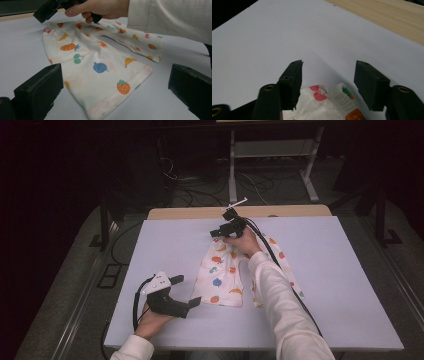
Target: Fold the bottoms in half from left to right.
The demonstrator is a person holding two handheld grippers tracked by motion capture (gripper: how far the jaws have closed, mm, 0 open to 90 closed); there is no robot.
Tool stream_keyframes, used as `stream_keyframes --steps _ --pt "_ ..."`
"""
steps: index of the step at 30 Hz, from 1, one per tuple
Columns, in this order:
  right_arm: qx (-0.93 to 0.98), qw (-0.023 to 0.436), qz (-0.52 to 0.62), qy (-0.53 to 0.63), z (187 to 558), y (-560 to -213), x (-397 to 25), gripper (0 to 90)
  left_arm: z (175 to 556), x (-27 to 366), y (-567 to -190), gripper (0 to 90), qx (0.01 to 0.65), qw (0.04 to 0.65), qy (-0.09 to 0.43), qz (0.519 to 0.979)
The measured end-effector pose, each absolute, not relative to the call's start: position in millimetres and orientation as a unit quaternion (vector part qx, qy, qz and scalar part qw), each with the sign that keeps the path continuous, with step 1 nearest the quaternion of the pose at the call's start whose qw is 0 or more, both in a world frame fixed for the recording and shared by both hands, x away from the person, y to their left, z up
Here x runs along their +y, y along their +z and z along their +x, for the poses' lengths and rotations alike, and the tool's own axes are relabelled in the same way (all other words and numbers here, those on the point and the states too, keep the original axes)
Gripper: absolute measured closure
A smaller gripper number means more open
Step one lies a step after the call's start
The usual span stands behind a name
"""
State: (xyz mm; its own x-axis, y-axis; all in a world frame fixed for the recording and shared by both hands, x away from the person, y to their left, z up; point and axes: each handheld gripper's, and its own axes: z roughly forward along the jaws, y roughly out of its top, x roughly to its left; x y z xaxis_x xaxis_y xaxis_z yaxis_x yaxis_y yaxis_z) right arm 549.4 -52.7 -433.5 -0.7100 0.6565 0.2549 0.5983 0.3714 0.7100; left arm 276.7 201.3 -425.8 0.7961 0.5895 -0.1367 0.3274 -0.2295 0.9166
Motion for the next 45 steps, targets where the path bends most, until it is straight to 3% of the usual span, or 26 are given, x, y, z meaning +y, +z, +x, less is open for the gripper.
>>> stream_keyframes --steps 14,24,31,45 --pt "0.823 0.015 0.416 0.385 553.0 -435.9 -59.0 65.7 277.0 201.2 -426.0 0.0 0.297 0.547 0.119 0.774" --pt "0.822 0.019 0.434 0.369 552.1 -439.3 -55.7 65.5 277.1 200.6 -426.2 0.0 0.296 0.545 0.119 0.775" --pt "0.827 0.045 0.431 0.358 549.3 -436.0 -49.4 86.2 276.9 200.4 -426.2 0.0 0.296 0.543 0.119 0.777" --pt "0.819 0.047 0.437 0.369 537.5 -433.5 -49.7 88.4 276.6 201.9 -420.8 0.0 0.313 0.54 0.123 0.772"
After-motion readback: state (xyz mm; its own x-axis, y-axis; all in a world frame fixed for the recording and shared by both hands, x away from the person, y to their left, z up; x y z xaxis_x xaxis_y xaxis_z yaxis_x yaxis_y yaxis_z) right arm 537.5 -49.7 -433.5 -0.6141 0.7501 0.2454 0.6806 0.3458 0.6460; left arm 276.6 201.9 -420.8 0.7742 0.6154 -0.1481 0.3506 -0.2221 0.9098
